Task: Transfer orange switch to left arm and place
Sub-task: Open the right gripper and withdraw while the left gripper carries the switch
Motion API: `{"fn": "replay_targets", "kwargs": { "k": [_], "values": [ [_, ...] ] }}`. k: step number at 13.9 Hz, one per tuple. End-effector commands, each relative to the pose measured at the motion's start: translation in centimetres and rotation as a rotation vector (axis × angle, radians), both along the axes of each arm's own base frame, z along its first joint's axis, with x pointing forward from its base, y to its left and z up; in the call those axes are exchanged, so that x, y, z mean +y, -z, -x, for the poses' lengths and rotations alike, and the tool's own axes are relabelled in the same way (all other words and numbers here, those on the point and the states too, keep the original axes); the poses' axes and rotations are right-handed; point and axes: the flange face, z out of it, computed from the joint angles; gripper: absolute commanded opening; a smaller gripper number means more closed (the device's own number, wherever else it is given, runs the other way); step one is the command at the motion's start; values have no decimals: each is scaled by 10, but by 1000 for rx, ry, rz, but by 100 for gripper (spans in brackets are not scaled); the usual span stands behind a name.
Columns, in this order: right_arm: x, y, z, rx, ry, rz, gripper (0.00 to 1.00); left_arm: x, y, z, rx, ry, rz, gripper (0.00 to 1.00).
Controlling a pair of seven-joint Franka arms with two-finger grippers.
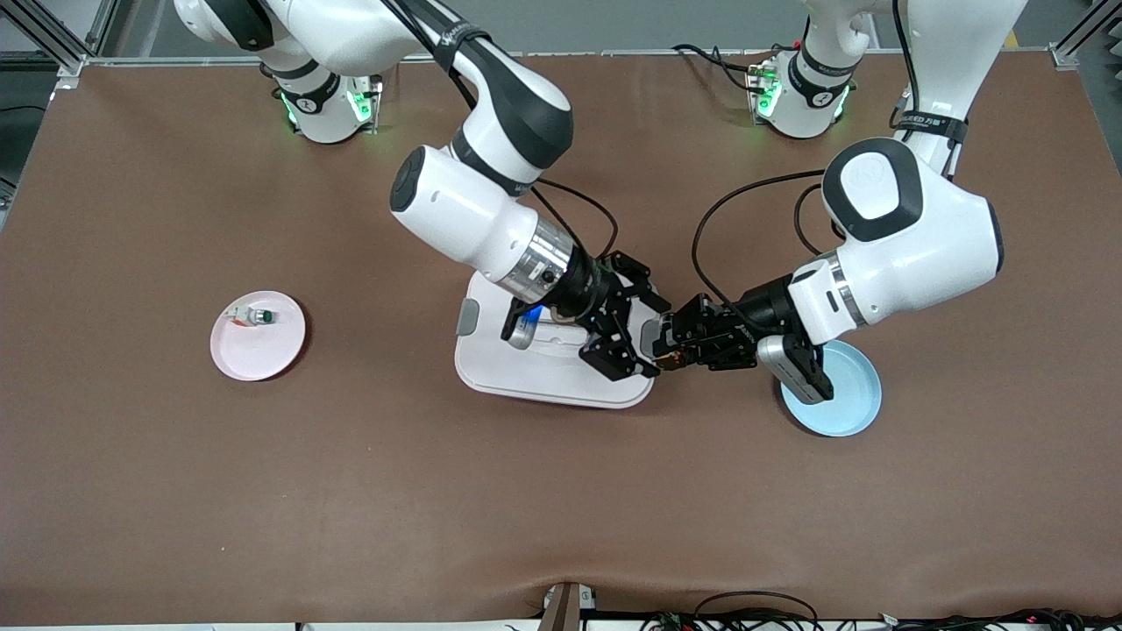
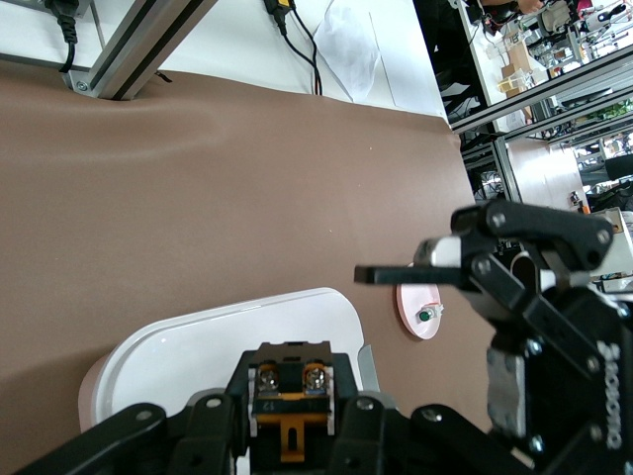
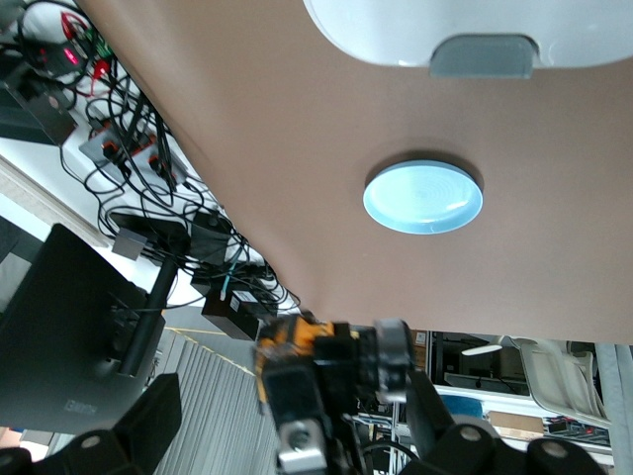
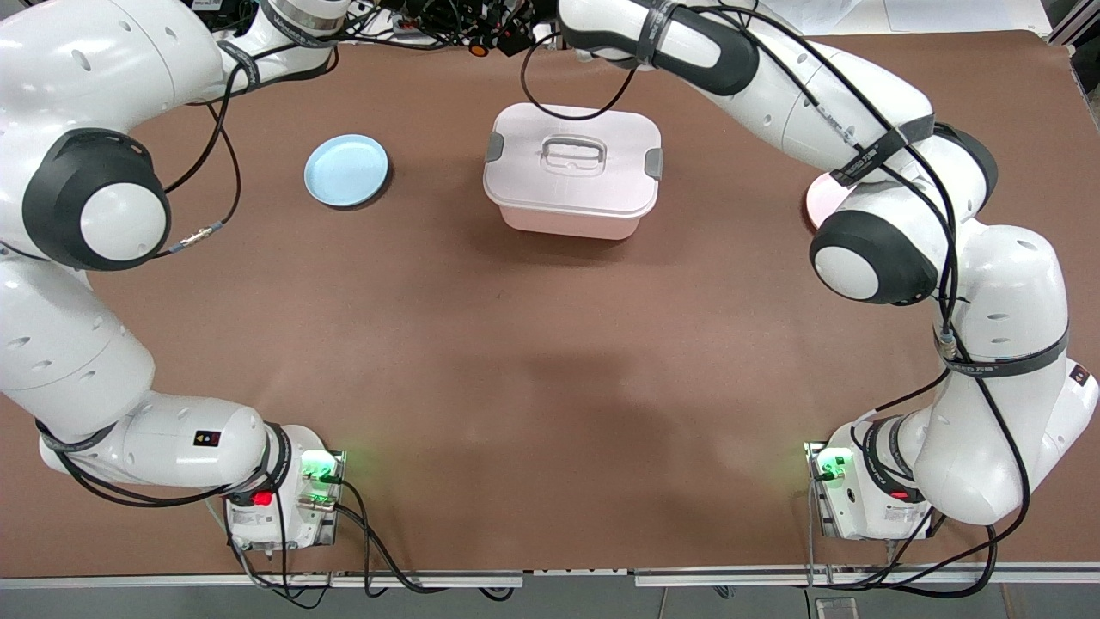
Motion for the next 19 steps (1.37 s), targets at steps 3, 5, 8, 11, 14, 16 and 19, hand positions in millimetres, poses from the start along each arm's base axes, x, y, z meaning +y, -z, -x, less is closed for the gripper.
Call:
{"fn": "replay_targets", "kwargs": {
  "k": [3,5,8,11,14,16,19],
  "values": [
    [-41,7,-26,13,-145,78,100,28,-30,8,6,37,6,0],
    [-70,14,-38,22,-257,127,100,48,-48,14,20,49,8,0],
    [-120,18,-51,35,-430,175,100,68,-77,25,25,17,-46,0],
    [-176,9,-57,-14,-627,232,100,96,-118,40,76,-52,-136,0],
    [-223,7,-56,-63,-830,347,100,119,-149,62,126,-107,-240,0],
    [-256,2,-53,-92,-967,452,100,149,-163,63,213,-193,-265,0],
    [-309,1,-52,-107,-1140,523,100,162,-189,71,268,-299,-449,0]
  ]
}}
